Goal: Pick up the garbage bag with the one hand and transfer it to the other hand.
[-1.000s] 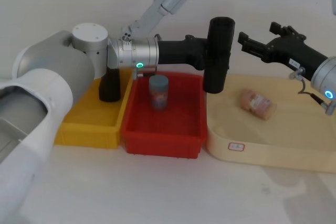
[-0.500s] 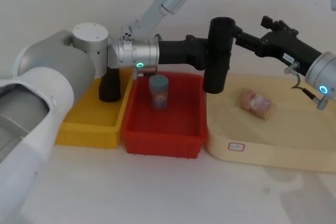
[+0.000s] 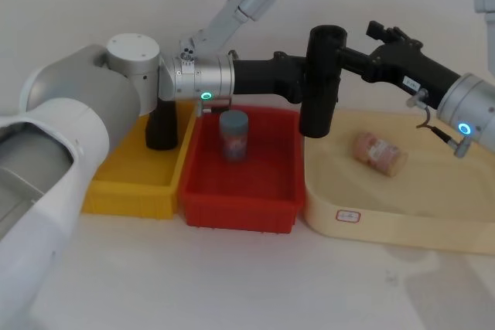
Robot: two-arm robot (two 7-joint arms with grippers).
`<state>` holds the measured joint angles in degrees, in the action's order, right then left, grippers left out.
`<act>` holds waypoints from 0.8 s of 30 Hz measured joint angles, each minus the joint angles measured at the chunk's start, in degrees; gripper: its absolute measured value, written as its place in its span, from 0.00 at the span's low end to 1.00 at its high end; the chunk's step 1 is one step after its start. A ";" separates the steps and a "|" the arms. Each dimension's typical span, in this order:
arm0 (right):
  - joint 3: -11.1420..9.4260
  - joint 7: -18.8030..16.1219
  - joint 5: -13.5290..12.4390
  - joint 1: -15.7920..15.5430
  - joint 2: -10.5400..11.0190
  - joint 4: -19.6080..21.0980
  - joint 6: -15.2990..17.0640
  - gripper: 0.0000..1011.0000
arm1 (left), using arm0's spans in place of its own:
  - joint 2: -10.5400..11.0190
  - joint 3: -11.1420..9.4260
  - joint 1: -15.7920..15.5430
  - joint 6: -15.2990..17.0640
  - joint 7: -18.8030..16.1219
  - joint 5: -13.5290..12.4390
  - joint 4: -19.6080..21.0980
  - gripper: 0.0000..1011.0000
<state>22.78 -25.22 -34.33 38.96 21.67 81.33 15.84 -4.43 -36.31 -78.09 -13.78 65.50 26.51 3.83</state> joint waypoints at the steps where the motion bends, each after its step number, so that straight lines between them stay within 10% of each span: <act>1: 0.27 -0.21 0.02 0.24 -0.06 -0.29 -0.07 0.99 | -0.01 0.00 0.00 -0.01 0.01 0.00 -0.01 0.39; 24: 4.66 -1.81 2.02 5.36 -1.43 -6.46 -0.52 0.99 | -0.07 0.00 -0.08 -0.08 0.05 -0.01 -0.17 0.39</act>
<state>27.44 -27.03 -32.31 44.32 20.24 74.87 15.31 -4.50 -36.31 -78.17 -13.85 65.55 26.50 3.65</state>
